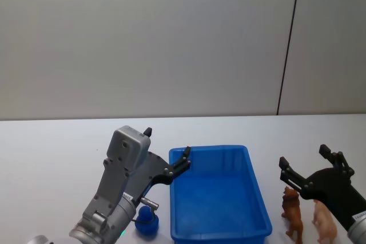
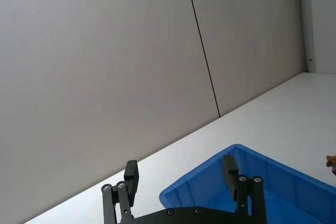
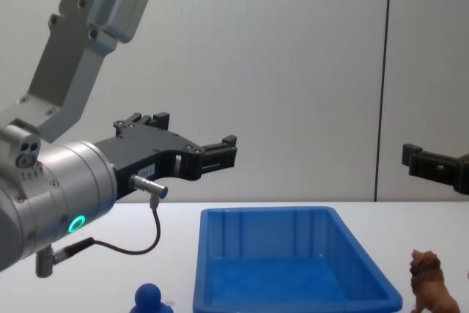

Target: Pick up the two dolls from the table and place them into the box.

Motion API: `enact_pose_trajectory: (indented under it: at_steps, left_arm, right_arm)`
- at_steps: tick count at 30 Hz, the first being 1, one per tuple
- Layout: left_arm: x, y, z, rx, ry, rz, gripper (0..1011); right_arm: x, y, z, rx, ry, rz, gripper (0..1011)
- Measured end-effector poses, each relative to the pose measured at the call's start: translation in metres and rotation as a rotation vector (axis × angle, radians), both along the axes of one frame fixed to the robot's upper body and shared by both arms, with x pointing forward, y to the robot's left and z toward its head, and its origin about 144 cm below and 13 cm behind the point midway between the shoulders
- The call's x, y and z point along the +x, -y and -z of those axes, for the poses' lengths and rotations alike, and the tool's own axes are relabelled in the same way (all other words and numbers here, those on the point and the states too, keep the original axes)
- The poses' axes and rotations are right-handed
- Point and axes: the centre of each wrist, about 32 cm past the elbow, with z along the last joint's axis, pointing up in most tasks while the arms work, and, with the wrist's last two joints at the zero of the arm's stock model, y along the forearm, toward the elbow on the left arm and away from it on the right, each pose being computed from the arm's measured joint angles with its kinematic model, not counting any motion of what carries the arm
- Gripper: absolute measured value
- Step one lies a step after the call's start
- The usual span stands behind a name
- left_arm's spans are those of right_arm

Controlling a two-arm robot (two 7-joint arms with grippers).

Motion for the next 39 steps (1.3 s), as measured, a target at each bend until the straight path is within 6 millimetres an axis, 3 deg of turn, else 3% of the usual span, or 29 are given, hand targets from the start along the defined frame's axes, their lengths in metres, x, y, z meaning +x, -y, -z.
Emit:
enact_pose_trajectory:
  at_steps: [39]
  left_arm:
    - [0.0000, 0.0000, 0.0000, 0.000, 0.000, 0.000, 1003]
  right_arm:
    - [0.0000, 0.0000, 0.0000, 0.000, 0.000, 0.000, 1001]
